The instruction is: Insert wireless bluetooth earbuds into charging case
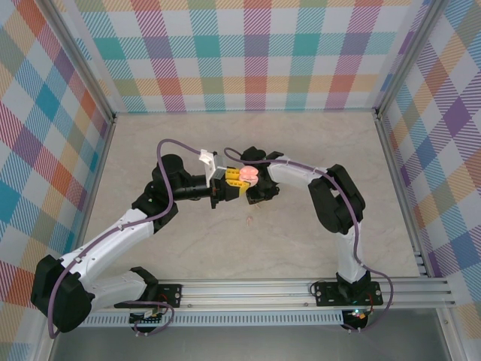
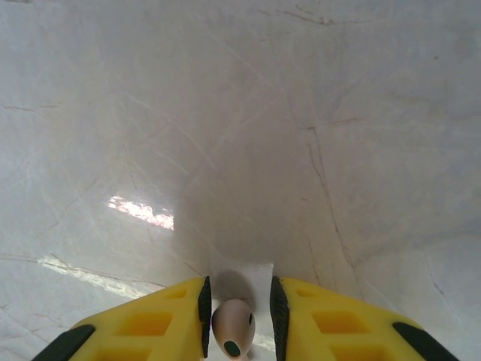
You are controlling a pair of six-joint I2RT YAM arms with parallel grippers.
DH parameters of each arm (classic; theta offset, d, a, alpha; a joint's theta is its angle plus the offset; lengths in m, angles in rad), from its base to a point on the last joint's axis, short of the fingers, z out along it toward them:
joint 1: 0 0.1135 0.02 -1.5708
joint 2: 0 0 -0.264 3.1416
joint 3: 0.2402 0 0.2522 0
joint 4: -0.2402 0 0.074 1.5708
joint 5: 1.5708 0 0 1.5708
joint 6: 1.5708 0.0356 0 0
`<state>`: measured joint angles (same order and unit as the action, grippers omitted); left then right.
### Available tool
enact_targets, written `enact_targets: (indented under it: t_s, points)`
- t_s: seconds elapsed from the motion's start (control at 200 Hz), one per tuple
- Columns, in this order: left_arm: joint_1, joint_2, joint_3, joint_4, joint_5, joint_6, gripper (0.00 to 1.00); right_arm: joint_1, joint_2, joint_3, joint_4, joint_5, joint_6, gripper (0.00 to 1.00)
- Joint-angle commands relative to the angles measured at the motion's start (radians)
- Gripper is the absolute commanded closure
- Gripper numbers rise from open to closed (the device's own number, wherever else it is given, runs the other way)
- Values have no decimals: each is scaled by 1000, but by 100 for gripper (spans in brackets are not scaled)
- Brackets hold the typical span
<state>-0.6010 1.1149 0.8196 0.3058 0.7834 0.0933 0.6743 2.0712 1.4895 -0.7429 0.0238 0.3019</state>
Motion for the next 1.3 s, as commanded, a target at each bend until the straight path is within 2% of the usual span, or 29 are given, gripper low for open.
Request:
enact_targets:
  t_s: [0.0, 0.255, 0.895, 1.09, 1.295]
  points:
    - [-12, -26, -6, 7, 3, -1, 91, -3, -36, 16, -67, 4, -15, 67]
    - [-12, -28, -6, 6, 3, -3, 91, 11, -13, 38, -94, 2, -34, 63]
    - [-13, -28, -13, 0, -1, 1, 92, 25, 53, 83, -136, 5, -46, 68]
    - [-13, -28, -12, 2, -2, 0, 91, 24, 62, 87, -155, 47, -22, 73]
    - [-12, -26, -7, -4, 0, 2, 92, -13, 51, 82, -168, 81, 69, 79]
